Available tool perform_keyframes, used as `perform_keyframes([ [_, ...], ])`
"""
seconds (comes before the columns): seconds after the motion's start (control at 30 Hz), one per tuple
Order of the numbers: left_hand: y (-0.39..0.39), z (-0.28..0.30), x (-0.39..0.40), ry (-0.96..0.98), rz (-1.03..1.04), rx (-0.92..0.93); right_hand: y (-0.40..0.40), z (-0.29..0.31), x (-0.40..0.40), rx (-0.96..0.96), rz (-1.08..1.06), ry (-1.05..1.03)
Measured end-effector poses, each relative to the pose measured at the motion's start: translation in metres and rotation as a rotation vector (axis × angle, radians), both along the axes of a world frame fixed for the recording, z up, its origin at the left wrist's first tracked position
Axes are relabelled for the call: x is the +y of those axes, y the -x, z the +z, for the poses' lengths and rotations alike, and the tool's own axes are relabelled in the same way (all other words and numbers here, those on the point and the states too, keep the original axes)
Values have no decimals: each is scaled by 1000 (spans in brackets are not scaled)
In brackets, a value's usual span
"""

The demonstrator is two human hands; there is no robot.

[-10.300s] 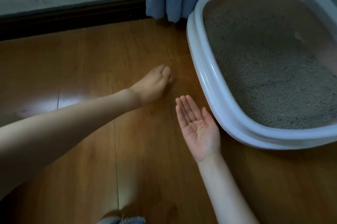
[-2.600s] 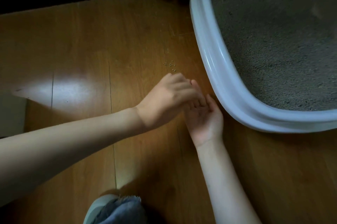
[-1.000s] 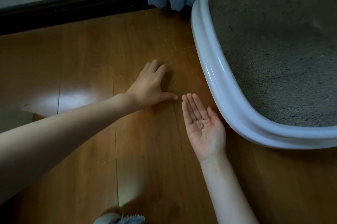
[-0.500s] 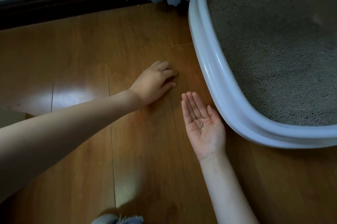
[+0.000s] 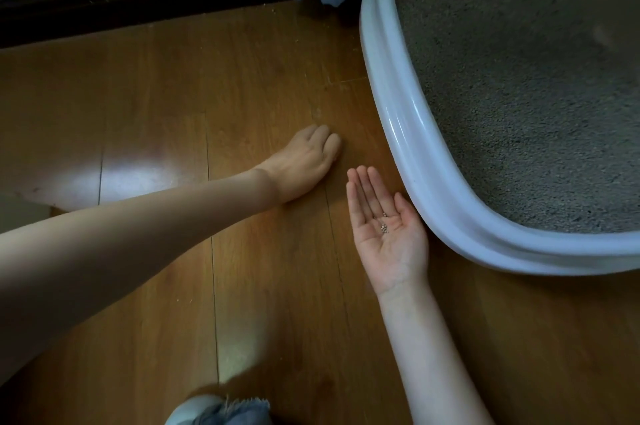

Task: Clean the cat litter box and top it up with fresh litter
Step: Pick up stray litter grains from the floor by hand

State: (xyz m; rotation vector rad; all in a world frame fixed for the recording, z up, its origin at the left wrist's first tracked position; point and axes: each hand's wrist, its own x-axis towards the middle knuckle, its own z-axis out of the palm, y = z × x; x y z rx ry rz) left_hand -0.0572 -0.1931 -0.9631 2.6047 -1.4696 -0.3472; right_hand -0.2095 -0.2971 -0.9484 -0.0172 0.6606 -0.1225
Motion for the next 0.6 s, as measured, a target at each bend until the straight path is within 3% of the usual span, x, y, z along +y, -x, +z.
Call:
perform_keyframes([
  [0.07, 3, 10, 0, -5, 29, 44, 1, -1, 0, 2, -4, 2],
  [0.2, 25, 38, 0, 285, 133, 164, -3, -3, 1, 88, -8, 27],
  [0.3, 61, 48, 2, 370, -27, 174, -4, -6, 0, 107, -27, -39],
  [0.4, 77, 40, 3, 331, -243, 1, -1, -10, 6, 4, 50, -127],
  [0.47, 77, 34, 5, 345, -315, -90, -1, -10, 9, -18, 81, -60],
  [0.6, 66, 40, 9, 446, -317, -82, -2, -5, 5, 16, 89, -45],
])
